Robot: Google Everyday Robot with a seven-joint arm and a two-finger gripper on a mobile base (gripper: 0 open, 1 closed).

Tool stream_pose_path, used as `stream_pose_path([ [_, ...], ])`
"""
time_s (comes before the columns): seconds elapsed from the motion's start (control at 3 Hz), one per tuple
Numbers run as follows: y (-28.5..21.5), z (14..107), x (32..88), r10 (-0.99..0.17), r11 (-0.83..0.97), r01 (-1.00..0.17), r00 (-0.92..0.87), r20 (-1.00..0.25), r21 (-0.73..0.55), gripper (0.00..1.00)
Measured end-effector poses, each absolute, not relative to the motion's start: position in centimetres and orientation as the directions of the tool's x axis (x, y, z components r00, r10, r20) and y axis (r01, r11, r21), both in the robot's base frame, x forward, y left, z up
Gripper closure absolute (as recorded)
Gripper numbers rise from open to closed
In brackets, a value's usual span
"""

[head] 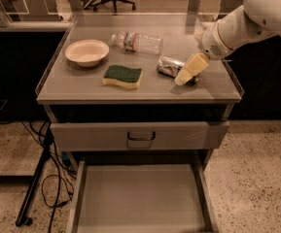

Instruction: Place redbull can into middle drawer

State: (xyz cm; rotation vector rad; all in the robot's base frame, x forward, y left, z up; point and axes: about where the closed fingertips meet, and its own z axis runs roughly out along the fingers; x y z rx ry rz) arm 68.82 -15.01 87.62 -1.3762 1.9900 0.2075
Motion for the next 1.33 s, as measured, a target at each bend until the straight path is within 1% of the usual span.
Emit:
stream_pose_path([
  [0.33, -14.1, 87.0, 67.1, -0.751, 0.430, -0.870, -0.196, -0.631, -0.240, 0.00],
  [0.67, -12.7, 83.7, 64.9, -0.764, 0.420, -0.883, -0.219, -0.607, -0.210, 0.00],
  [1.0, -12.7, 83.7, 64.9, -0.764, 0.420, -0.883, -0.219, -0.607, -0.210, 0.00],
  [1.33, -12.7, 83.7, 64.9, -0.764, 0.420, -0.883, -0.219, -0.607, -0.210, 0.19],
])
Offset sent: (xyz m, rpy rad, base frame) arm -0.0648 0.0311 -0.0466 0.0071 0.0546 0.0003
